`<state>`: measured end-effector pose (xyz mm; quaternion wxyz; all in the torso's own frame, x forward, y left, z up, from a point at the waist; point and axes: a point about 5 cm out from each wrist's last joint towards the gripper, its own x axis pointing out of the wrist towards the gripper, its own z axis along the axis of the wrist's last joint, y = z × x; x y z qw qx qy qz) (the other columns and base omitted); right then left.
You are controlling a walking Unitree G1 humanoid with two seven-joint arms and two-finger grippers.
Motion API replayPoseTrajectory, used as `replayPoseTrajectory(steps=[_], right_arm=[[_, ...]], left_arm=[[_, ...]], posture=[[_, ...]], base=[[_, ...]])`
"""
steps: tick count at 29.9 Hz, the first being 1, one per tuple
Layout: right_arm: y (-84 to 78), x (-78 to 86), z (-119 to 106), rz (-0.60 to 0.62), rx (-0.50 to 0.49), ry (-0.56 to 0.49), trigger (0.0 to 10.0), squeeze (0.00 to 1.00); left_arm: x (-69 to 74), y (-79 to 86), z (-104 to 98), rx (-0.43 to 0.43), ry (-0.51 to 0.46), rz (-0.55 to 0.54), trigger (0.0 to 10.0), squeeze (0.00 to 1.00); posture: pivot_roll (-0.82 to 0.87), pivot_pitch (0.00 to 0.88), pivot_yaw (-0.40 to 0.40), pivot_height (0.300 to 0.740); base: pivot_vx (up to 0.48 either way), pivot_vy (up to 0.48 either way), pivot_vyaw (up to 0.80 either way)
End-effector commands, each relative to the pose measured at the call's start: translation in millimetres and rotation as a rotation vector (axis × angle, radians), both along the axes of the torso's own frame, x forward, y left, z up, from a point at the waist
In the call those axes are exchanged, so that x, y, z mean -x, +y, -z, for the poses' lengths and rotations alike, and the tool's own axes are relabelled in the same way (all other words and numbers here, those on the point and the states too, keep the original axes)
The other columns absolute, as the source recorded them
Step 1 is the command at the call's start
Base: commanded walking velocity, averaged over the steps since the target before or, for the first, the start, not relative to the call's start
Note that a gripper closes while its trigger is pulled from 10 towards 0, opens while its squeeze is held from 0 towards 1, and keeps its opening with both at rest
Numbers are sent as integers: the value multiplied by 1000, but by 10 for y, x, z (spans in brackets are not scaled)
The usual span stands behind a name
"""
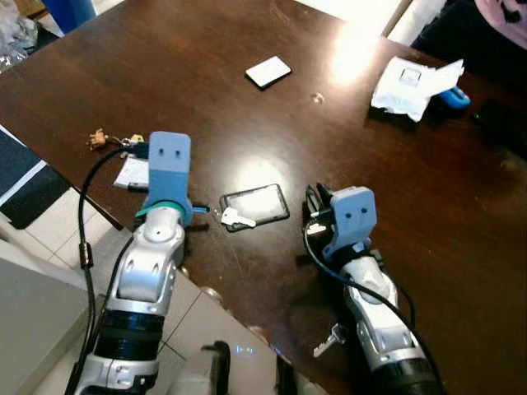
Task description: Hang keys on a hook
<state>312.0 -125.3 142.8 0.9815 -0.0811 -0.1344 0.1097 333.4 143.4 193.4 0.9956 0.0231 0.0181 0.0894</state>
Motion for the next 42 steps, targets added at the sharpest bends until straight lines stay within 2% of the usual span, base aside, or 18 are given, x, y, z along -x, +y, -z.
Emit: replayPoseTrajectory(steps=[1, 2, 3, 4, 9, 13, 14, 16, 22, 24, 27, 42], right_arm=[[-7, 1, 27, 9, -8, 8, 10000, 0], [-7, -1, 14, 10, -13, 3, 10000, 0], [-7, -1, 14, 10, -13, 3, 10000, 0], [-5, 18, -18, 12, -30, -7, 10000, 0], [15, 56, -63, 2, -46, -23, 10000, 0], [42, 43, -165, -2, -72, -59, 10000, 0], [66, 2, -292, -4, -95, -100, 10000, 0], [75, -25, -371, -5, -117, -125, 10000, 0], [76, -29, -382, -8, -123, -128, 10000, 0], [98, 11, -374, -21, -136, -129, 10000, 0], [126, 46, -367, -35, -142, -130, 10000, 0], [120, -26, -439, -27, -154, -145, 10000, 0]], left_arm=[[46, 51, -174, 50, -102, 13, 0, 0], [68, 60, -276, 70, -159, 25, 0, 0], [68, 60, -276, 70, -159, 25, 0, 0], [135, 81, -492, 93, -280, 48, 10000, 0], [202, 115, -656, 90, -373, 34, 10000, 0], [250, 194, -760, 44, -429, -21, 10000, 0], [273, 324, -778, 8, -447, -95, 10000, 0], [282, 409, -738, -8, -442, -130, 10000, 0], [288, 419, -701, -16, -437, -126, 10000, 0], [305, 375, -594, -100, -430, -84, 10000, 0], [307, 343, -535, -146, -424, -52, 10000, 0], [292, 356, -528, -169, -421, -52, 10000, 0]], posture=[[44, 215, 115, 740], [54, 195, 104, 740], [54, 195, 104, 740], [58, 173, 95, 740], [58, 140, 87, 740], [53, 101, 77, 740], [56, 83, 71, 740], [57, 69, 68, 740], [58, 46, 58, 740], [63, 18, 49, 740], [62, 17, 51, 740], [80, 26, 54, 740]], base=[[0, 0, 0], [0, 0, 0], [0, 0, 0], [0, 0, 0], [0, 0, 0], [0, 0, 0], [0, 0, 0], [0, 0, 0], [0, 0, 0], [0, 0, 0], [0, 0, 0], [-291, 0, 0]])
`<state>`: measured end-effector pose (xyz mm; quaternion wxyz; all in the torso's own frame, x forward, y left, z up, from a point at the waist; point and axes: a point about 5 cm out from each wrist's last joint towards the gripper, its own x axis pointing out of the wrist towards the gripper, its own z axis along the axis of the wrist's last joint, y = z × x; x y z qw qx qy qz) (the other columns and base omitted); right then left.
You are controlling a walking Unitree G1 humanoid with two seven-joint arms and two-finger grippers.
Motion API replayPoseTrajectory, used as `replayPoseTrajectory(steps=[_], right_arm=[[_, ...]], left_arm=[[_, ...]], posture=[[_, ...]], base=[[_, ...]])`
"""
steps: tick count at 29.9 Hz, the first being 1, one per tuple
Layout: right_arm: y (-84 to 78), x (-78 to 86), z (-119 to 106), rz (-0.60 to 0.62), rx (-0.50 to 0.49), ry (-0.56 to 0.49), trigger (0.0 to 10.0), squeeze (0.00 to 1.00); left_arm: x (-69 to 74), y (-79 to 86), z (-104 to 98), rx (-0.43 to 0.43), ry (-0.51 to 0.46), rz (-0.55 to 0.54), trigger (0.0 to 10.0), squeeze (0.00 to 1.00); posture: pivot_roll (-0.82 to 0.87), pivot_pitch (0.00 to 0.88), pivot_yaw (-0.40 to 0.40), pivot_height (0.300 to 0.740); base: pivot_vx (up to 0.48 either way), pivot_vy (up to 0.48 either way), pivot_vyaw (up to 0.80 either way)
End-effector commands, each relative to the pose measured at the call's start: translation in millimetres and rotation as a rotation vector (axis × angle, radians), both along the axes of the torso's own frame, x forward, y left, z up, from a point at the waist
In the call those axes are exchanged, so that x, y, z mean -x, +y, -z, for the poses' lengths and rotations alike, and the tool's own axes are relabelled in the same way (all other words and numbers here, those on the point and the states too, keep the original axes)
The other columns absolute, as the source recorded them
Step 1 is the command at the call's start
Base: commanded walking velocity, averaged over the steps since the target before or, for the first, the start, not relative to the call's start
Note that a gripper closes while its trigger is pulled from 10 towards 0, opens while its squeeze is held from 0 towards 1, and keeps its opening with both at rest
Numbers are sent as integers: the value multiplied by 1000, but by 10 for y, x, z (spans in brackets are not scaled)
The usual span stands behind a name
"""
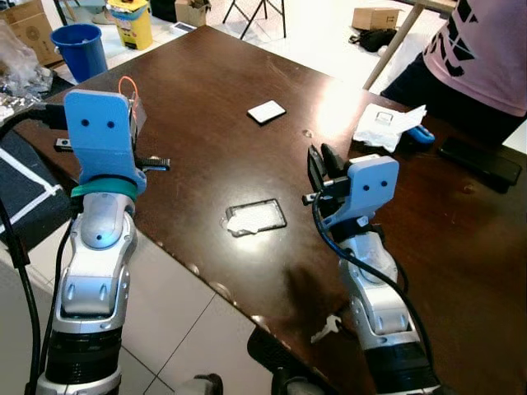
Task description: Hang keys on a hook
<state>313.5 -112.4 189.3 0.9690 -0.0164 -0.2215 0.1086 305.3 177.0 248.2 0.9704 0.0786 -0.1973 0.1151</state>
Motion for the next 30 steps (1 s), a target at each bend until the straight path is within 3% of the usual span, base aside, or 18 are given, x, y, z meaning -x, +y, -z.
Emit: replayPoseTrajectory(steps=[1, 16, 30], right_arm=[[1, -17, 18, 2, -12, 15, 10000, 0], [48, -21, 38, -11, -5, 33, 10000, 0], [-8, -79, 1, 39, 14, 26, 10000, 0]], left_arm=[[12, 25, 21, -13, 2, -15, 10000, 0], [19, 49, 60, -15, 3, -28, 10000, 0], [-7, 34, 94, -5, 15, -26, 10000, 0]], posture=[[82, 26, 54, 740], [88, 30, 49, 740], [82, 31, 49, 740]], base=[[-341, 0, 0], [-348, 0, 0], [-351, 0, 0]])
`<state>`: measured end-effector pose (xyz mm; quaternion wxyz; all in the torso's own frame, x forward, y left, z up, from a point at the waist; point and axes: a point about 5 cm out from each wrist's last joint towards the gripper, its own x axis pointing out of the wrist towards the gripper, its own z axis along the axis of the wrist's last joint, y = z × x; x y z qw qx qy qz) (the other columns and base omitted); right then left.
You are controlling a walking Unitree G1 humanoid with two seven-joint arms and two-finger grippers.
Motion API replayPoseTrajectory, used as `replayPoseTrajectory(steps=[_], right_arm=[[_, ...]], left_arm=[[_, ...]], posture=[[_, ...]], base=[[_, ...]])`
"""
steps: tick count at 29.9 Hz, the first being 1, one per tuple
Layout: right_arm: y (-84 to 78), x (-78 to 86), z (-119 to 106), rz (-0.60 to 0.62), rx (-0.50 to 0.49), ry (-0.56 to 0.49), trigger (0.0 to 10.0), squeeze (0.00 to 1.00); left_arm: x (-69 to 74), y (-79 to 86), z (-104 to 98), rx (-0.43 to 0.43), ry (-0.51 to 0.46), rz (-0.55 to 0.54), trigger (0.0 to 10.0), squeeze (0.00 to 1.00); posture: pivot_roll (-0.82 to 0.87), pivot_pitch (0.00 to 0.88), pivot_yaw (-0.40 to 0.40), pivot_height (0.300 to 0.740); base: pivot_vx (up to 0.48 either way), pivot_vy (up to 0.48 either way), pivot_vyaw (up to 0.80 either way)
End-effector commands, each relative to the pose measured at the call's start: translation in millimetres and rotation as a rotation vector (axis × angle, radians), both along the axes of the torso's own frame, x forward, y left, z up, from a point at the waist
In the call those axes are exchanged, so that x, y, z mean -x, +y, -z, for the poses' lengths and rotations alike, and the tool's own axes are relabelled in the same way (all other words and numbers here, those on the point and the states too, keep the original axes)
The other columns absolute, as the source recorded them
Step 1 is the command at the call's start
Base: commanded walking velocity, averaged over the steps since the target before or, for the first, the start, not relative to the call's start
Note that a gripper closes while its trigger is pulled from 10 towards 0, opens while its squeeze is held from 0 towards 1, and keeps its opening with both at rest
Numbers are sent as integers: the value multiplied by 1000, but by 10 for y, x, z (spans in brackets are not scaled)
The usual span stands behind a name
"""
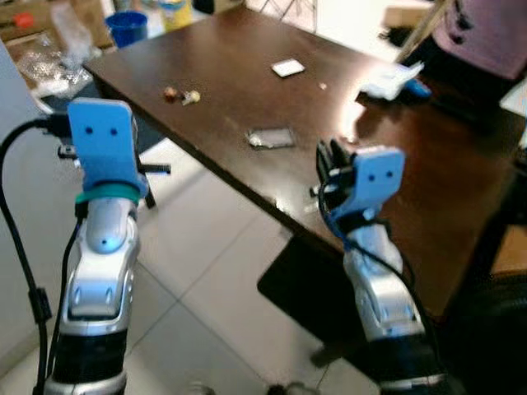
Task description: Hang keys on a hook
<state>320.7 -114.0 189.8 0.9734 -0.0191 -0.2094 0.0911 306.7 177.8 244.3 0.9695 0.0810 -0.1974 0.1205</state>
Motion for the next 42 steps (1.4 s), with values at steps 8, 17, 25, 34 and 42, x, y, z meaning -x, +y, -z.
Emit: replayPoseTrajectory(steps=[8, 17, 25, 34, 42], right_arm=[[-2, -14, 9, 6, 32, 4, 10000, 0], [10, -31, -3, 3, 42, 2, 10000, 0], [9, -31, -10, 5, 44, 0, 10000, 0], [9, -33, -7, 4, 43, 1, 10000, 0], [15, -42, -6, 1, 35, 3, 10000, 0]], left_arm=[[9, 44, 83, 16, 29, -22, 10000, 0], [-40, 257, 108, -36, 92, -140, 10000, 0], [-38, 259, 93, -36, 90, -126, 10000, 0], [-46, 233, 88, -54, 91, -118, 10000, 0], [-49, 177, 88, -73, 81, -94, 10000, 0]], posture=[[83, 44, 49, 740], [95, 64, 53, 740], [93, 66, 54, 740], [93, 66, 54, 740], [94, 62, 51, 740]], base=[[-345, 0, 0], [0, 0, 763], [0, 0, 800], [0, 0, 800], [68, 0, 600]])
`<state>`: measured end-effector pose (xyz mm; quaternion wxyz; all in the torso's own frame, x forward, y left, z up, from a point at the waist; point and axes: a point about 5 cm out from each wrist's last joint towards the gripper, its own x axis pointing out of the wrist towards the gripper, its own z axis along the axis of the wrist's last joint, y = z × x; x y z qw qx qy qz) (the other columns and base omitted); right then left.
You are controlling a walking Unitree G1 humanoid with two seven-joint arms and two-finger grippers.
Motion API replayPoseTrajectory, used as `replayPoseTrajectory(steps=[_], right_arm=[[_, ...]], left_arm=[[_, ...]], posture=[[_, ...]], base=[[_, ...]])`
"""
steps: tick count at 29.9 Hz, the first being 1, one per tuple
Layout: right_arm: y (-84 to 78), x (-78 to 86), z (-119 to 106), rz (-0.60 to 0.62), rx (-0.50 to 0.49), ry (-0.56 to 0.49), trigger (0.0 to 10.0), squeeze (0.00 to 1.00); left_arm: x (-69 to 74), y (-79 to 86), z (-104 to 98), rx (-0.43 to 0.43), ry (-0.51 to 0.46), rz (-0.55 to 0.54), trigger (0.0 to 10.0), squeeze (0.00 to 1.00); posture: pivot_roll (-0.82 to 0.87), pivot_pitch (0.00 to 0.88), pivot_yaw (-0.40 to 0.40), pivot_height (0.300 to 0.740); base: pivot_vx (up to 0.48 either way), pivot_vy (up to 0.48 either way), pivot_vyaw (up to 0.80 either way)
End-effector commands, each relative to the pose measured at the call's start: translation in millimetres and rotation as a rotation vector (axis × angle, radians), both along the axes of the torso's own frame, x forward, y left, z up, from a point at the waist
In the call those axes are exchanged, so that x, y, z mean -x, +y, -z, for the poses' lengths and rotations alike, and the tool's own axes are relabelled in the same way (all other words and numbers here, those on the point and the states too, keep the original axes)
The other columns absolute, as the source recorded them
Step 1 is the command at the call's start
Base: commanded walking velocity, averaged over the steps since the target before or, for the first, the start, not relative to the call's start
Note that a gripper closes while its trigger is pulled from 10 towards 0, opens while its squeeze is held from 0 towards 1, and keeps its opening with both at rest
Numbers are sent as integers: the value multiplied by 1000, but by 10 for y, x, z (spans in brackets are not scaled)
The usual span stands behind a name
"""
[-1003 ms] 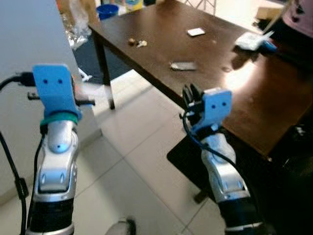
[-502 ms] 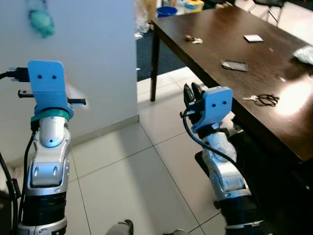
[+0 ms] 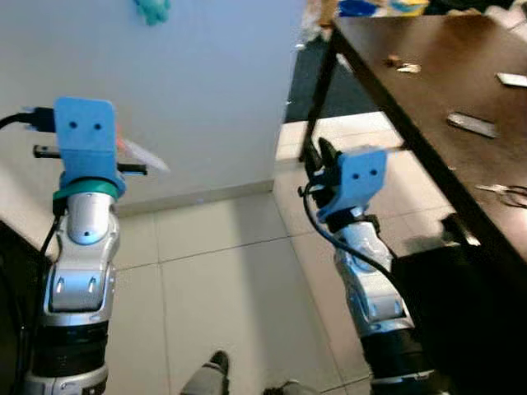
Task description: Hang keys on a hook
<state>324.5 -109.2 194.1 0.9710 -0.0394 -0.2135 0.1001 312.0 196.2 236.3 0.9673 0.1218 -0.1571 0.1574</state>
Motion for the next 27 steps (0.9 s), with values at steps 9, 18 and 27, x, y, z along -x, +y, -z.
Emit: replayPoseTrajectory(steps=[9, 18, 27], right_arm=[[-33, 2, 30, 10, -22, 2, 10000, 0], [-25, -1, 22, 8, -23, -3, 10000, 0], [-10, -4, 22, 4, -27, -6, 10000, 0]], left_arm=[[-9, -42, -29, -27, -15, 14, 10000, 0], [-30, -115, -93, -33, -39, 42, 10000, 0], [-49, -219, -214, -5, -80, 94, 10000, 0]], posture=[[90, 50, 52, 740], [89, 43, 54, 740], [90, 40, 56, 740]], base=[[422, 0, 0], [480, 0, 0], [480, 0, 0]])
